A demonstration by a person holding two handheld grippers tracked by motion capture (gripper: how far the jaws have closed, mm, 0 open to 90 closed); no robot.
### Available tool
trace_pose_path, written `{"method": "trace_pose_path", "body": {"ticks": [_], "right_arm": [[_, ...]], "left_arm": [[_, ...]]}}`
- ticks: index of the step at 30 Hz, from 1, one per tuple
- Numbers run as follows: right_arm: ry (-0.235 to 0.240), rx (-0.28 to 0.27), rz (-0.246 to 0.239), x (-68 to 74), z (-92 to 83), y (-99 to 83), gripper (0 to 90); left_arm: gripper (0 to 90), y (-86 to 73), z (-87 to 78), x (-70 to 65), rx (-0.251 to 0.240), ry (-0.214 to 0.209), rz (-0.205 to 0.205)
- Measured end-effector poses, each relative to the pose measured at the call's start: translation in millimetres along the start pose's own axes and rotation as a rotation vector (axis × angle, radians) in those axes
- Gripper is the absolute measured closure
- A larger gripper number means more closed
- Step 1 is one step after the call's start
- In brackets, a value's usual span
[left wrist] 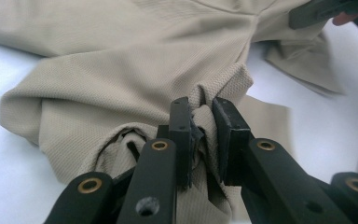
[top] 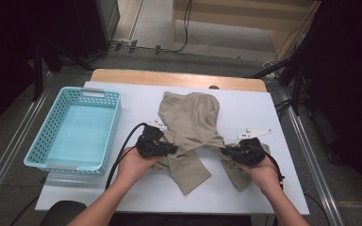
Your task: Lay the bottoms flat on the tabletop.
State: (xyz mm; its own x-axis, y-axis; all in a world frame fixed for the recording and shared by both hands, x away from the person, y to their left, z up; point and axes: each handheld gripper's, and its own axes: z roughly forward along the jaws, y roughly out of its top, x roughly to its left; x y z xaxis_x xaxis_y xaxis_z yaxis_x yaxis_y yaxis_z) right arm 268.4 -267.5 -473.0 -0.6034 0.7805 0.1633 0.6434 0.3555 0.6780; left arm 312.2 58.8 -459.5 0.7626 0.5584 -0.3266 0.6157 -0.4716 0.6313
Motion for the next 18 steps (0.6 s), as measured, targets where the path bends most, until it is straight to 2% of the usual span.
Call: {"method": "trace_pose_path", "body": {"ticks": [4, 7, 10, 12, 13, 14, 16, 18], "right_arm": [[0.026, 0.002, -0.028, 22.2, -13.8, -11.2, 83.5], [0.053, 0.009, -0.05, 37.6, -20.0, -18.7, 83.4], [0.105, 0.025, -0.072, 53.0, -23.5, -24.6, 83.0], [0.122, 0.022, -0.096, 61.7, -25.7, -27.9, 77.6], [0.125, 0.016, -0.093, 63.7, -27.1, -29.0, 67.6], [0.112, 0.001, -0.094, 64.0, -28.8, -29.5, 61.6], [0.09, -0.037, -0.088, 60.8, -35.5, -28.7, 56.7], [0.063, -0.1, -0.075, 54.2, -41.2, -26.8, 53.5]], "left_arm": [[78.5, -8.8, -9.7, -17.3, 0.021, -0.008, 0.038], [78.4, -20.7, -15.3, -24.4, 0.042, -0.035, 0.04], [76.3, -31.1, -22.1, -29.9, 0.042, -0.063, 0.039], [71.8, -33.1, -29.1, -31.7, 0.02, -0.063, 0.047], [67.7, -32.6, -32.7, -31.3, 0.001, -0.049, 0.052], [63.9, -31.2, -36.4, -29.7, -0.016, -0.038, 0.055], [59.3, -26.3, -42.3, -24.9, -0.059, -0.024, 0.052], [54.8, -20.3, -45.0, -18.2, -0.102, -0.003, 0.058]]}}
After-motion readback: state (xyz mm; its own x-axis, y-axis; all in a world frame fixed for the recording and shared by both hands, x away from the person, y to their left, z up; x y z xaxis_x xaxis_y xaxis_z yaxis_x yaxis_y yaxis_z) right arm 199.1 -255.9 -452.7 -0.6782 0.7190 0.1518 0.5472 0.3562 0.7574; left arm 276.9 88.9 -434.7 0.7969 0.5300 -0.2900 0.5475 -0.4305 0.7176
